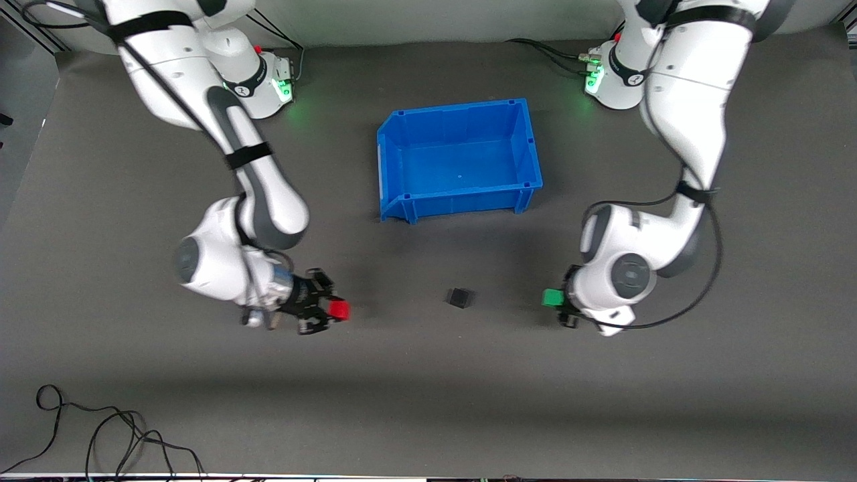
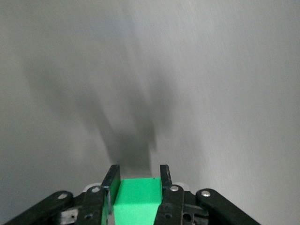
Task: Attach green and red cubes to black cube
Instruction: 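Carry the red cube and the green cube toward the black cube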
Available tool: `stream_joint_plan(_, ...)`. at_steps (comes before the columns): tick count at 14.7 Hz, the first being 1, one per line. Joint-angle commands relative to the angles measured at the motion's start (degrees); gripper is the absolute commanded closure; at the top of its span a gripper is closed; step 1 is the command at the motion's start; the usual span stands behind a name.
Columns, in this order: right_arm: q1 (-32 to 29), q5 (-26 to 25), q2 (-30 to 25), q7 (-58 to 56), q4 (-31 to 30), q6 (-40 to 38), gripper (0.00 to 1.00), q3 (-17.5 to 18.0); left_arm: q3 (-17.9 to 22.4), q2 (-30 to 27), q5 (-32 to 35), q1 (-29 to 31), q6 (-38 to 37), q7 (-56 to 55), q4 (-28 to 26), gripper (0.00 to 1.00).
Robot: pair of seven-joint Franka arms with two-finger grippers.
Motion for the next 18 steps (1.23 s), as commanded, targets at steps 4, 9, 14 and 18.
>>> stream_joint_plan(4, 9.34, 0.92, 7.86, 17.70, 6.96, 9.03, 0.75, -0.84, 1.13, 4.76, -3.52, -8.31, 9.81, -5.47, 3.93, 1.00)
stream_joint_plan(9, 14.35, 1.01, 11.91, 27.21, 8.64, 15.19, 0.75, -0.75, 1.22, 8.28, -3.43, -10.70, 9.75, -6.01, 9.03, 1.00)
stream_joint_plan(14, 18.05, 1.01, 13.93, 31.53, 9.08, 17.57, 0.75, -0.75, 1.22, 8.90, -3.34, -11.93, 9.57, -6.01, 9.83, 1.00)
stream_joint_plan(18, 18.85, 1.18, 15.16, 31.62, 9.17, 18.89, 0.75, -0.75, 1.22, 9.61, -3.17, -12.10, 9.83, -6.10, 9.83, 1.00)
